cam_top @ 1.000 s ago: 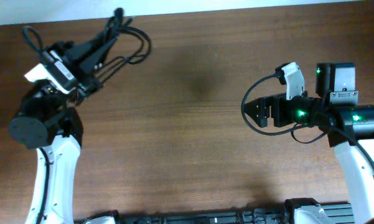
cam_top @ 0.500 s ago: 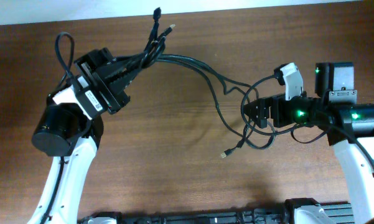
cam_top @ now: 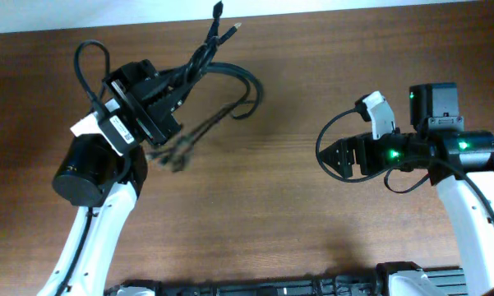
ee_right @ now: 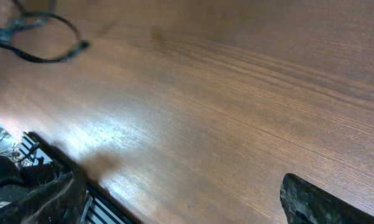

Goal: Untangle cables

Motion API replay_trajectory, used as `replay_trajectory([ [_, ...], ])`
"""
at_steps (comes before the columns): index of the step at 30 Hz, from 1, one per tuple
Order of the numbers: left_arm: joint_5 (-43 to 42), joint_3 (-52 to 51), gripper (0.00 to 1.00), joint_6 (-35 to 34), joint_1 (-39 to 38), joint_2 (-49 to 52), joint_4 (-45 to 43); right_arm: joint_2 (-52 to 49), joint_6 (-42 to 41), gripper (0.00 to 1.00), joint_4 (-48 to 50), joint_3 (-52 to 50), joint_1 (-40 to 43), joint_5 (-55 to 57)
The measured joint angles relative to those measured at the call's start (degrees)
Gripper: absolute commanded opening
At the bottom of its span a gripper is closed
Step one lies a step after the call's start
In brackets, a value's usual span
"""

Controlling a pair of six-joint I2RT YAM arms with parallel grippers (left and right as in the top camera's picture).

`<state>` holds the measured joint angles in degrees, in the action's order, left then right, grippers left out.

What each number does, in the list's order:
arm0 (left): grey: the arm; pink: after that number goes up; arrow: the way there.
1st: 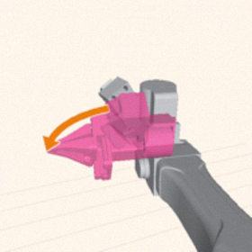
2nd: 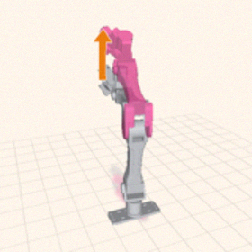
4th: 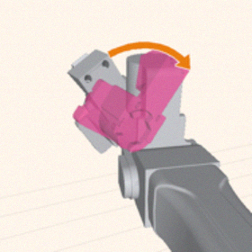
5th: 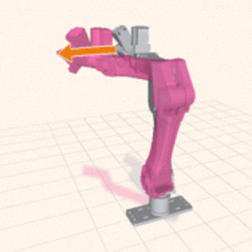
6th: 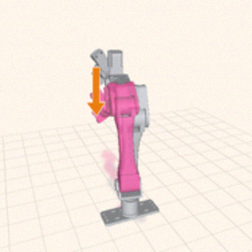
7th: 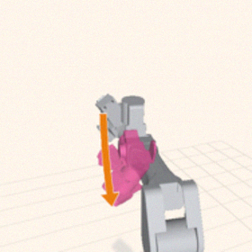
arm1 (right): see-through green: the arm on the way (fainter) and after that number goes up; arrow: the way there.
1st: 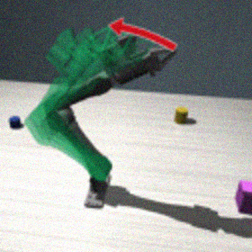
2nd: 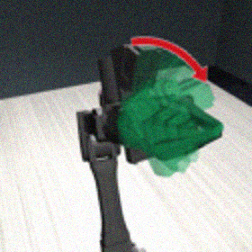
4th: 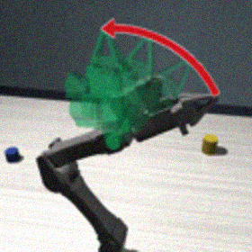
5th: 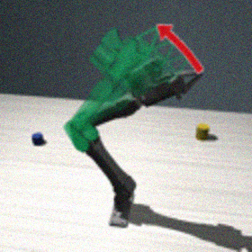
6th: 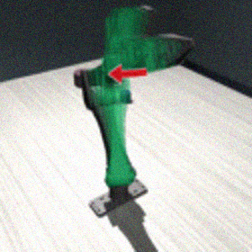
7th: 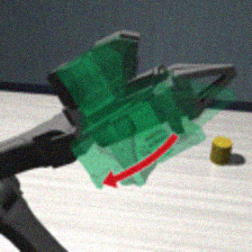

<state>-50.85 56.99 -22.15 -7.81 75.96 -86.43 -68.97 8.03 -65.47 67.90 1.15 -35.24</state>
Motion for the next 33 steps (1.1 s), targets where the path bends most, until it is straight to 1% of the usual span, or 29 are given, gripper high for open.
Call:
replay_trajectory([
  [6, 2.89, 0.00, 0.00, 0.00, -2.43, 0.00, 0.00, -2.27, 2.14, 0.99, -0.31, 0.00, -1.81, -0.44],
  [12, 4.70, 1.33, 0.00, 0.00, -3.69, 0.00, 0.00, -6.14, 4.13, 0.99, -0.35, -0.02, -8.76, -0.20],
  [17, 4.87, 3.26, 0.00, 0.00, -3.69, 0.00, 0.00, -12.61, 4.24, 1.00, -0.55, -0.22, -12.61, 1.73],
  [19, 4.87, 4.13, 0.00, 0.00, -3.69, 0.00, 0.00, -16.20, 4.22, 0.98, -0.55, -0.26, -13.46, 2.05],
  [22, 4.92, 5.05, 0.00, 0.00, -3.69, 0.00, -0.02, -19.74, 4.33, 0.98, -0.52, -0.31, -14.69, 2.25],
  [25, 5.29, 5.27, 0.00, 0.00, -3.69, 0.00, 0.00, -21.27, 4.39, 0.99, -0.20, -0.31, -16.39, 2.12],
  [29, 5.51, 5.27, 0.00, 0.00, -3.69, 0.00, 0.00, -21.33, 4.44, 0.99, 2.84, -0.39, -18.49, -1.68],
  [33, 6.58, 5.27, 0.00, 0.33, -3.69, 0.00, 0.00, -21.33, 4.46, 0.98, 7.13, -0.39, -19.58, -8.31],
])
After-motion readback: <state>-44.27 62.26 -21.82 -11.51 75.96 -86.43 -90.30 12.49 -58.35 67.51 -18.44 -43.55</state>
